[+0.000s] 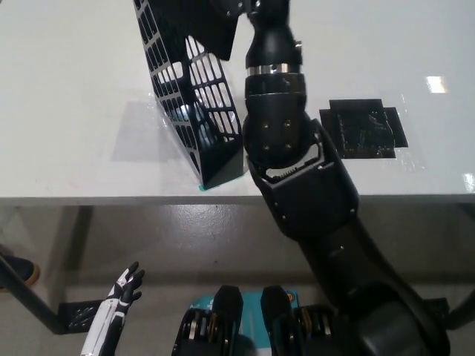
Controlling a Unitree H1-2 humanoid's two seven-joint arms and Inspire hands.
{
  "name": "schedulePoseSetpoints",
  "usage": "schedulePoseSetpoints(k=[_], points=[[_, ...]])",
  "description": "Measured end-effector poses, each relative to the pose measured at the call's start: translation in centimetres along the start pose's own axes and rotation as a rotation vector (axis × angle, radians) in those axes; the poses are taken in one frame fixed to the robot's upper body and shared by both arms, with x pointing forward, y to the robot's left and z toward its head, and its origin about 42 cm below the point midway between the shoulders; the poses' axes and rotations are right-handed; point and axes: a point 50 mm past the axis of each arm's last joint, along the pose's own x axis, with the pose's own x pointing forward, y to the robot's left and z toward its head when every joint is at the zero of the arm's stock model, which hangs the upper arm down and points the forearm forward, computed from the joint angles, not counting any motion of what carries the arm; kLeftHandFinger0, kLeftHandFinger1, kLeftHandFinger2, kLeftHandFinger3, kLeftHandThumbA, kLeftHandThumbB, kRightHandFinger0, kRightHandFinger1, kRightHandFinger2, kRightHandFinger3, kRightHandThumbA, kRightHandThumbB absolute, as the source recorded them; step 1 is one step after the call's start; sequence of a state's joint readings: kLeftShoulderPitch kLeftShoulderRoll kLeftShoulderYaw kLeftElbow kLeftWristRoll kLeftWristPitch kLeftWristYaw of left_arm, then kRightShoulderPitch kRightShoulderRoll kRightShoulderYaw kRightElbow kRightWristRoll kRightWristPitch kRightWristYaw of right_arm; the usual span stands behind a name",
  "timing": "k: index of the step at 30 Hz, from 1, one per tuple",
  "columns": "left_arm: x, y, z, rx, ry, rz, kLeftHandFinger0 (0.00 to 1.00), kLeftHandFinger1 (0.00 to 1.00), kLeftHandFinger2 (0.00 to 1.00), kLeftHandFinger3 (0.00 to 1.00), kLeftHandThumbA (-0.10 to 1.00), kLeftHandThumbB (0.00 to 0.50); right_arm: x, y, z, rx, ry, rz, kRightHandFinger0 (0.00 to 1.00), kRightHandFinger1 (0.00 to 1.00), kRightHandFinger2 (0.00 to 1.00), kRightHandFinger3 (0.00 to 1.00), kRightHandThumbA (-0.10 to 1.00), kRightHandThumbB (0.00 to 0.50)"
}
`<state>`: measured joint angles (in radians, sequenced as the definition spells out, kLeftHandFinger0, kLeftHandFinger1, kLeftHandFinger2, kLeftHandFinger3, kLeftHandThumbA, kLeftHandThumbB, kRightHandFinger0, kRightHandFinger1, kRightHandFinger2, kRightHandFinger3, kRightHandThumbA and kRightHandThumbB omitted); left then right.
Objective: A notebook is kept standing on the table on the right hand side and a black shelf is kept on the left hand side and the robot uses its right hand to grab the notebook and places it in the shelf
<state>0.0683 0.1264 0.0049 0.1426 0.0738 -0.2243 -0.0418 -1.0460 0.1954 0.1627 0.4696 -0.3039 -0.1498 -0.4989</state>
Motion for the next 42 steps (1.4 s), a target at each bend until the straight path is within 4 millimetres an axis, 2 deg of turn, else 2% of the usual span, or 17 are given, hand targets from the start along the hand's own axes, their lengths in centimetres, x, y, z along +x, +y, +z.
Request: schedulePoseSetpoints(k=[5, 6, 11, 16, 18, 21, 28, 33, 39, 42], points=[[0.0, 0.0, 0.0, 0.001, -0.007, -0.005, 1.00, 1.00, 1.00, 1.00, 1.00, 0.133, -0.2, 0.6, -2.9, -0.046, 0.085, 0.015, 0.00, 0.15, 0.61, 0.76, -0.10, 0.081], [0.0, 0.0, 0.0, 0.002, -0.007, -0.005, 1.00, 1.00, 1.00, 1.00, 1.00, 0.127, -0.3, 0.6, -3.3, -0.053, 0.095, 0.015, 0.00, 0.15, 0.62, 0.76, -0.10, 0.084], [0.0, 0.0, 0.1, 0.003, -0.009, -0.005, 1.00, 1.00, 1.00, 1.00, 1.00, 0.150, -0.1, 0.8, -4.7, -0.076, 0.123, 0.011, 0.00, 0.14, 0.61, 0.75, -0.10, 0.068], [-0.1, 0.0, 0.0, 0.002, -0.009, -0.006, 1.00, 1.00, 1.00, 1.00, 1.00, 0.133, 0.1, 0.9, -4.6, -0.070, 0.105, 0.002, 0.00, 0.11, 0.60, 0.77, -0.10, 0.074], [-0.2, 0.0, 0.0, 0.002, -0.008, -0.006, 1.00, 1.00, 1.00, 1.00, 1.00, 0.151, 0.1, 0.8, -4.5, -0.068, 0.099, -0.005, 0.00, 0.10, 0.60, 0.76, -0.10, 0.081], [-0.3, 0.0, -0.1, 0.005, -0.006, -0.007, 1.00, 1.00, 1.00, 1.00, 1.00, 0.148, 0.1, 0.8, -4.6, -0.069, 0.096, -0.013, 0.00, 0.10, 0.60, 0.76, -0.10, 0.077], [-0.4, 0.0, -0.1, 0.005, -0.006, -0.007, 1.00, 1.00, 1.00, 1.00, 1.00, 0.134, 0.2, 0.8, -4.4, -0.065, 0.091, -0.022, 0.00, 0.12, 0.62, 0.78, -0.10, 0.082], [-0.6, 0.0, -0.3, 0.004, 0.000, -0.006, 1.00, 1.00, 1.00, 1.00, 1.00, 0.101, 0.6, 0.5, -3.6, -0.058, 0.056, -0.036, 0.00, 0.12, 0.62, 0.77, -0.10, 0.076], [-1.0, 0.0, -0.6, 0.002, 0.009, -0.007, 1.00, 1.00, 1.00, 1.00, 1.00, 0.104, 1.0, 0.0, -3.2, -0.058, 0.042, -0.051, 0.00, 0.15, 0.63, 0.77, -0.10, 0.085], [-1.2, 0.0, -0.7, 0.002, 0.016, -0.006, 1.00, 1.00, 1.00, 1.00, 1.00, 0.108, 1.2, -0.3, -3.1, -0.060, 0.038, -0.062, 0.00, 0.15, 0.64, 0.75, -0.10, 0.074]])
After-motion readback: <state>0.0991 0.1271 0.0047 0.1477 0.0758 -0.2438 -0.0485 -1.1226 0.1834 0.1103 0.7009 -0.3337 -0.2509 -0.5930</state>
